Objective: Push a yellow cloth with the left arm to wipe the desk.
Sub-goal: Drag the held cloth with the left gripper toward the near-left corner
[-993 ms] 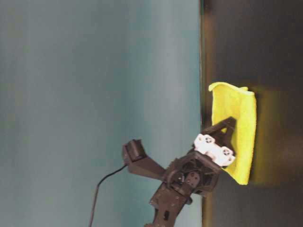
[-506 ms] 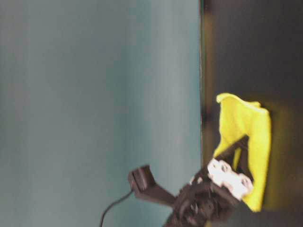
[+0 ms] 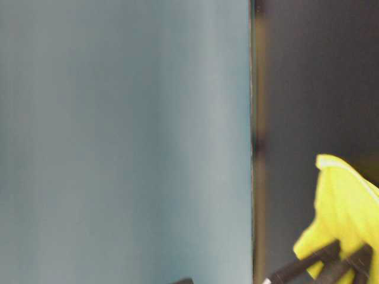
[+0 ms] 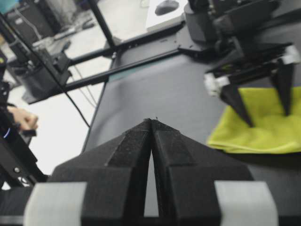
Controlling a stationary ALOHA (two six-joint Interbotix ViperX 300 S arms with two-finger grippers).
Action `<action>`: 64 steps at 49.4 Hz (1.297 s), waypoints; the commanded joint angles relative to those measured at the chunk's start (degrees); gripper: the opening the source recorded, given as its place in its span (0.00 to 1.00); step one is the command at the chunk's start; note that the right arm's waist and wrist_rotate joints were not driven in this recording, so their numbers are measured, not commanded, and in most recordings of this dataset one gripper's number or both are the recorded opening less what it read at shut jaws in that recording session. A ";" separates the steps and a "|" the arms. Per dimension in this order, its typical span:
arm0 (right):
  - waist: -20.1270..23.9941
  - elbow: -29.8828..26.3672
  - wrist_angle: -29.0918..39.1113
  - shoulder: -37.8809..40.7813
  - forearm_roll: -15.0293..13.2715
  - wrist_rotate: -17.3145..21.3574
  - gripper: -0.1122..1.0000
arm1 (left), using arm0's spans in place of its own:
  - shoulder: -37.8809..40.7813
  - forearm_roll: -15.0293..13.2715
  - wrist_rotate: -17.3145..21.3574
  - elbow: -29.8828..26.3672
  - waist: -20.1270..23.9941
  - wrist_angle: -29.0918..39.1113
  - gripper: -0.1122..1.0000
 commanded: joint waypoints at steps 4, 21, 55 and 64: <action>0.00 -0.35 -0.35 0.26 0.09 -0.09 0.10 | -1.32 0.18 -1.14 0.97 -7.29 0.00 0.83; 0.00 -0.35 -0.35 0.26 0.18 0.00 0.10 | -1.76 0.18 -1.67 1.14 -21.71 3.78 0.83; 0.00 -0.35 -0.70 -0.18 0.35 0.00 0.10 | -2.90 0.26 -4.04 -0.44 -32.17 5.27 0.83; 0.00 -0.35 -0.79 -0.26 0.35 -0.09 0.10 | -7.82 0.18 -1.67 -0.35 -29.71 5.36 0.83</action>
